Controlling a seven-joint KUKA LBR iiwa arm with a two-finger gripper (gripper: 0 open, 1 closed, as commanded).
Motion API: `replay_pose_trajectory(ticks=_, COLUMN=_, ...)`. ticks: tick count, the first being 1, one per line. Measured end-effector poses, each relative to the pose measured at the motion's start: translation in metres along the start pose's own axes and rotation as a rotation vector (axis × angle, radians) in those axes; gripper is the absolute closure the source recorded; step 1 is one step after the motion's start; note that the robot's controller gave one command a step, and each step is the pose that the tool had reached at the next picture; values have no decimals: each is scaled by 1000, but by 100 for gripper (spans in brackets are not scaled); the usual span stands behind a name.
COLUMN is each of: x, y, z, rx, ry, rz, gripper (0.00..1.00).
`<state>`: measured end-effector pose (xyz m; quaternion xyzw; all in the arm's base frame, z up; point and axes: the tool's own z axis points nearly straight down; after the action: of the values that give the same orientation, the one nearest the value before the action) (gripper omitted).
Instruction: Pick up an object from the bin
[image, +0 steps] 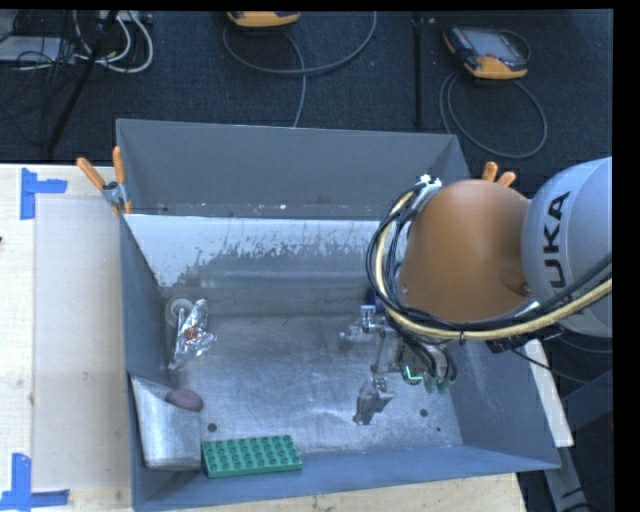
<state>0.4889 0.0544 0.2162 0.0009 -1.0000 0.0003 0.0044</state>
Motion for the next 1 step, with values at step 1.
replay_pose_trajectory(ticks=1, x=0, y=73, z=145, rx=1, ry=-28, rz=-206, gripper=0)
